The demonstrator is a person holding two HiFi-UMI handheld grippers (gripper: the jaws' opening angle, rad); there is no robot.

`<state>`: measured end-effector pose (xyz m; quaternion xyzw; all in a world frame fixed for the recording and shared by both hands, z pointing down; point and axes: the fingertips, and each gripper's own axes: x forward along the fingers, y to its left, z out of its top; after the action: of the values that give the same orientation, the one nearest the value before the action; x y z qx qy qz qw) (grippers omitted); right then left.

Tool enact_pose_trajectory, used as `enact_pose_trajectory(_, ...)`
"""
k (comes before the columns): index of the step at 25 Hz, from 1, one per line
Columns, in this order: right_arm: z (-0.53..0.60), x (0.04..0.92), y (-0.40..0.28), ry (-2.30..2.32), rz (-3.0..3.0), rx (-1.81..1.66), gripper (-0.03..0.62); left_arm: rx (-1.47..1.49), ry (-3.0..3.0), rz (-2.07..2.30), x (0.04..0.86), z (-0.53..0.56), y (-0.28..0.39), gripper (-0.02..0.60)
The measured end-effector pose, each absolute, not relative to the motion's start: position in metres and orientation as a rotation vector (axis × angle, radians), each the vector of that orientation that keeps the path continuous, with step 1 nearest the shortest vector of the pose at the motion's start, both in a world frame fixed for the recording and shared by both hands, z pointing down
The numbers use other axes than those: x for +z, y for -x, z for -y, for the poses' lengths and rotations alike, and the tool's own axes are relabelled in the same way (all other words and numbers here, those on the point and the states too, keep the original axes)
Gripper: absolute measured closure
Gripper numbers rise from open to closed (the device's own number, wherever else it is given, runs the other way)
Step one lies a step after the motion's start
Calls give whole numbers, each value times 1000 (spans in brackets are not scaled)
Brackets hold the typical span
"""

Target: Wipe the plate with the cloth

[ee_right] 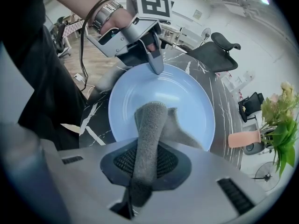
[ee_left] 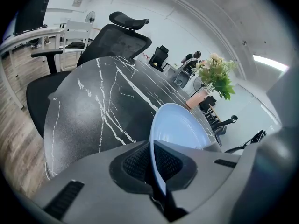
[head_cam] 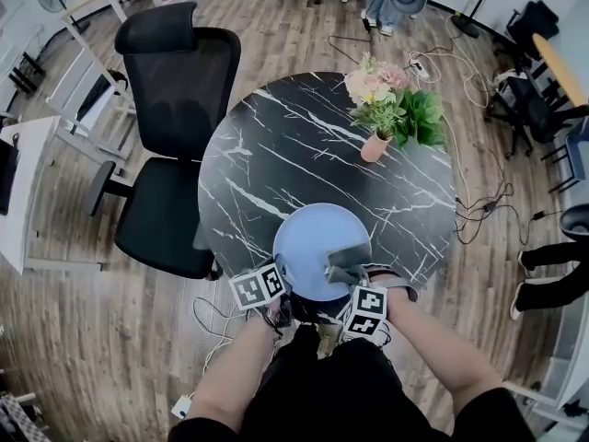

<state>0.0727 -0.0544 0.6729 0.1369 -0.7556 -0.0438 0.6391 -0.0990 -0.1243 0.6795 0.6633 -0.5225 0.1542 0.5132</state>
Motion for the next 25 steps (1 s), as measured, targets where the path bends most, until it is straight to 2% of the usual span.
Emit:
enact_pose_trajectory(15,31,680,-11,-200,1787,-79,534,359,-1595,1235,680,124,99,552)
enact_pose_trajectory(25,45,682,13,-307,1867,46,533,351,-1608,1207,679,125,99,552)
